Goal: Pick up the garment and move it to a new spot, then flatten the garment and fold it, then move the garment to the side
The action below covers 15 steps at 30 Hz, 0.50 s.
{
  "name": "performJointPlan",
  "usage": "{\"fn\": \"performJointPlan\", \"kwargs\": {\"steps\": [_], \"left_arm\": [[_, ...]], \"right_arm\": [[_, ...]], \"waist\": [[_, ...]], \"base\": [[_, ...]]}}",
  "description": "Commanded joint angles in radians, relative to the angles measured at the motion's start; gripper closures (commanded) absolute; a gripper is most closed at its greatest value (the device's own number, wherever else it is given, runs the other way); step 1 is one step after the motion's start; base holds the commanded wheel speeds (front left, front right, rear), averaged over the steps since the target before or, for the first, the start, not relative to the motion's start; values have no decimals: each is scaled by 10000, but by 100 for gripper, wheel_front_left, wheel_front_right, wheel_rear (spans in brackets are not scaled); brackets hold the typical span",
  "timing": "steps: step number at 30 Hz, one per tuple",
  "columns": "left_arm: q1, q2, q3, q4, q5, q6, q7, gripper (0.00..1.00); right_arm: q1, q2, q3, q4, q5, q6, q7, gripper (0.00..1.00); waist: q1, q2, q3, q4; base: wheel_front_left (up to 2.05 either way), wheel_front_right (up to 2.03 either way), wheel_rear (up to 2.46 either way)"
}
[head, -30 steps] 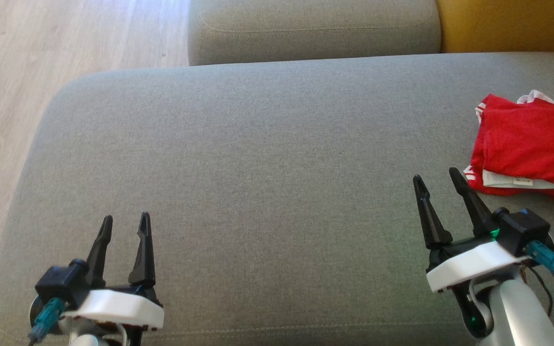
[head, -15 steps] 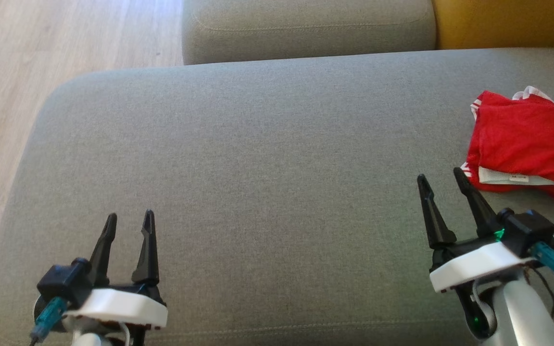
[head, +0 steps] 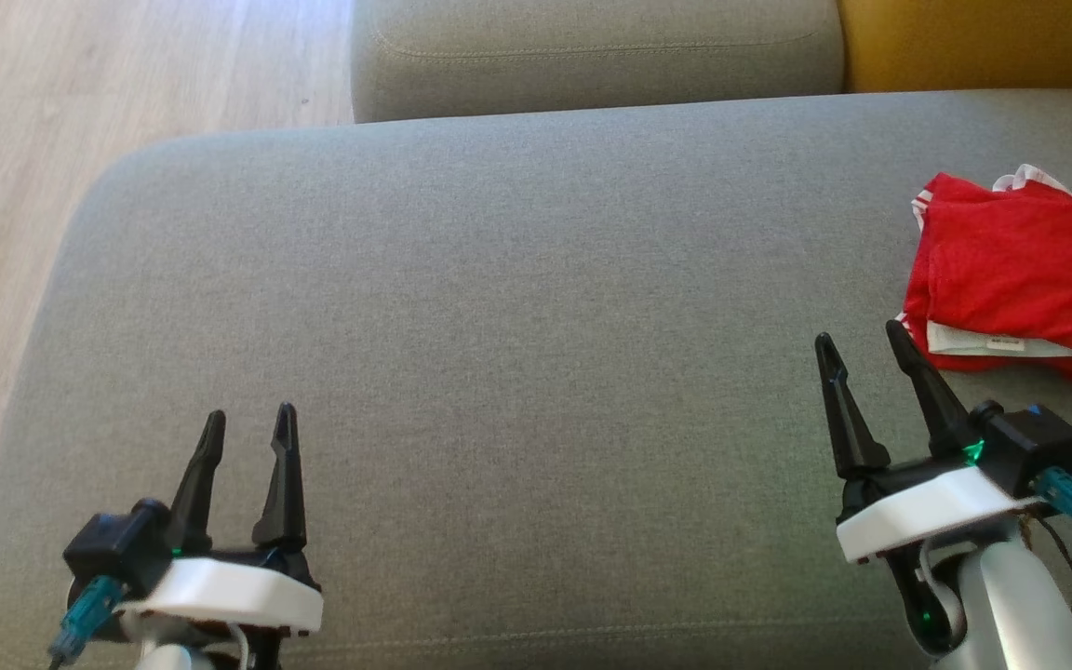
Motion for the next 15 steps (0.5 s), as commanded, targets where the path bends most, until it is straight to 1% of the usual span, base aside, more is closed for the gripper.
{"fn": "performJointPlan", "kwargs": {"steps": [1, 10, 11, 15], "left_arm": [[-350, 9, 334, -267, -56, -56, -53, 0], [-366, 9, 320, -152, -250, -82, -53, 0], [0, 0, -1, 138, -234, -35, 0, 100], [153, -21, -46, 686, -286, -74, 22, 100]], "right_arm": [[-254, 20, 213, -390, 32, -4, -93, 0], [-249, 20, 248, -370, 52, -4, -93, 0], [1, 0, 4, -8, 2, 0, 0, 100], [199, 10, 12, 554, 58, 0, 38, 100]], "waist": [[0, -1, 0, 13], [0, -1, 50, 47], [0, -1, 50, 49], [0, -1, 59, 50]], "base": [[0, 0, 0], [0, 0, 0], [0, 0, 0], [0, 0, 0]]}}
